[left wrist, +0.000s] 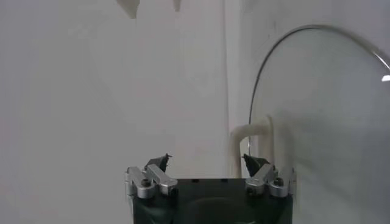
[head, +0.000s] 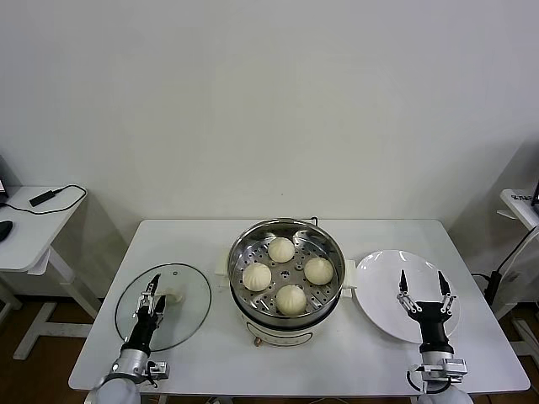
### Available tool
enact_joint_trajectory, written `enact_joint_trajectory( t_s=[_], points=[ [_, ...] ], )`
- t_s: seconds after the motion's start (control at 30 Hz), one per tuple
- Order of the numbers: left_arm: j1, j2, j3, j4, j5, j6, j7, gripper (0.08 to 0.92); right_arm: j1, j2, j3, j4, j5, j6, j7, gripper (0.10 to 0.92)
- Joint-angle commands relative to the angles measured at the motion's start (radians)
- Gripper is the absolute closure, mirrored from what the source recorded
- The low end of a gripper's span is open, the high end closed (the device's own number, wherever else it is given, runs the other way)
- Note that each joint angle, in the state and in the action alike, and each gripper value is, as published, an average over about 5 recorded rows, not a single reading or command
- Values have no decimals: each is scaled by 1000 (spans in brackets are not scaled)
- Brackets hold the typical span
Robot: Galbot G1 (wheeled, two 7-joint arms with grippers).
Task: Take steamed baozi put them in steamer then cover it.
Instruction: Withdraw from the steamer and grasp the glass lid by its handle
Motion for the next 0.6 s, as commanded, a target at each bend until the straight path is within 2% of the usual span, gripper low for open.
enact_joint_trajectory(
  t_s=[0.03, 0.6],
  points=[
    [-35, -3, 7, 25, 3, 2, 0, 177, -4, 3, 5, 2, -4, 1, 0, 203],
    [-69, -15, 14, 69, -11, -5, -3, 186, -14, 15, 7, 36, -13, -12, 0, 203]
  ],
)
